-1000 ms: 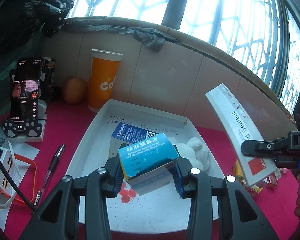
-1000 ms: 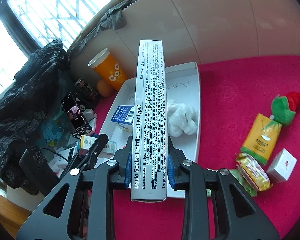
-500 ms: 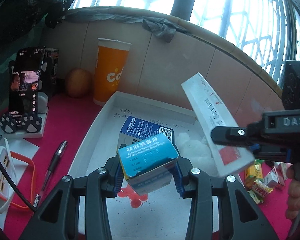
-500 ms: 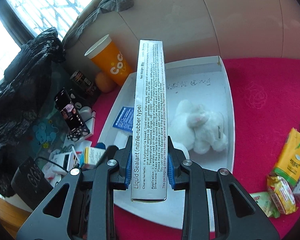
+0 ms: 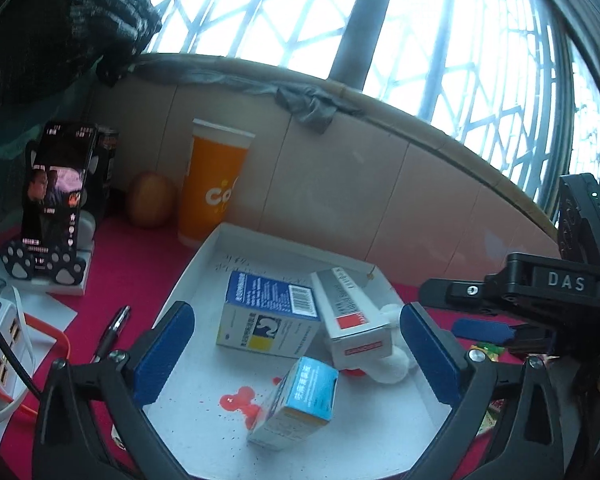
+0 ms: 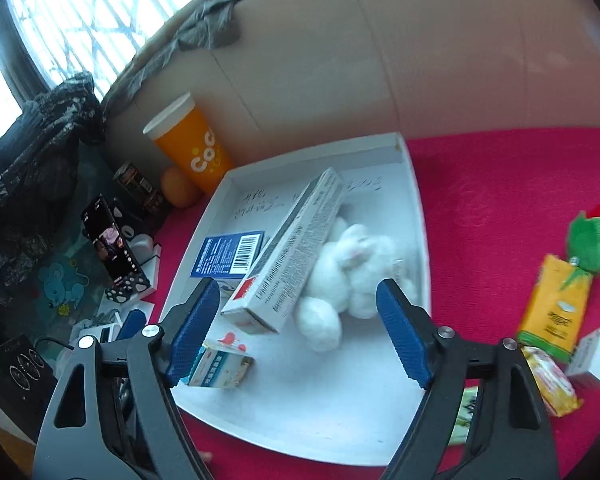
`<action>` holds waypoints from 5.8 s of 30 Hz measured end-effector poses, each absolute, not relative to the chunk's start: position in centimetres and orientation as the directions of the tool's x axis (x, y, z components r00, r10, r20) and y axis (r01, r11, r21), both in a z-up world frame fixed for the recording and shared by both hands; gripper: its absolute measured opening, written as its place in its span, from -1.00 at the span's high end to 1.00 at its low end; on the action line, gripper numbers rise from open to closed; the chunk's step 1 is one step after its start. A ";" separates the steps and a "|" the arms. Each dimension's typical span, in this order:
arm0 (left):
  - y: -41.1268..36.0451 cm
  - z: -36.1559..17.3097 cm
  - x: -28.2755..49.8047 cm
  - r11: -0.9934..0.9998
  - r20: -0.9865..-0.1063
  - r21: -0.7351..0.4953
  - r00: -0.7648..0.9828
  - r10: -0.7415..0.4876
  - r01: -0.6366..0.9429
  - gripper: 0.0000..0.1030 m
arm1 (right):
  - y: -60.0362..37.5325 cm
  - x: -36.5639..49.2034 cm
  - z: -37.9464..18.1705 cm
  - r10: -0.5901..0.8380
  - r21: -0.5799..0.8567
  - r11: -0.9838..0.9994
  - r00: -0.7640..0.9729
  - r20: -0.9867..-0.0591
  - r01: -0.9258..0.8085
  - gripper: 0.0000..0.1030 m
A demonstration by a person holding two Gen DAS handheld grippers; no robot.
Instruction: Organize objects
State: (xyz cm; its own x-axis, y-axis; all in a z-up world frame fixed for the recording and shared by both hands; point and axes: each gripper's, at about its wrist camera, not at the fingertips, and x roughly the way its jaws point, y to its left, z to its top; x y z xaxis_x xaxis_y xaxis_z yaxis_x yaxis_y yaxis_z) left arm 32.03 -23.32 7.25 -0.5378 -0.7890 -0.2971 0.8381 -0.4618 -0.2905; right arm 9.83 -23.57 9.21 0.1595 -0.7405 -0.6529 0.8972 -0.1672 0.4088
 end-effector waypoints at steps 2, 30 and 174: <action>-22.8 7.5 32.0 -0.472 -0.275 -0.284 -0.542 -0.794 0.835 -1.00 | -22.2 9.2 9.8 -0.767 0.407 -0.170 0.139 -0.627 0.897 -0.59; -22.1 7.5 32.4 -0.460 -0.251 -0.302 -0.535 -0.806 0.835 -1.00 | -6.5 -1.5 12.5 -0.900 0.459 -0.334 -0.134 -0.415 0.823 -0.99; -10.9 7.5 17.2 -0.819 -0.563 -0.183 -0.741 -0.367 0.544 0.30 | -5.2 -4.3 1.9 -0.556 0.178 -0.508 -0.164 -0.815 0.843 -0.59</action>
State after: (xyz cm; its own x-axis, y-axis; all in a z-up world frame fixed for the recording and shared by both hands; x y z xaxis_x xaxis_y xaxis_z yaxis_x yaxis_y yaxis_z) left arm 17.18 -10.95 7.54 -0.7408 -0.3666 -0.5628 0.5441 -0.8188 -0.1828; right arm -4.35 -5.20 1.87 -0.1635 -0.5559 -0.8150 0.8427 -0.5083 0.1777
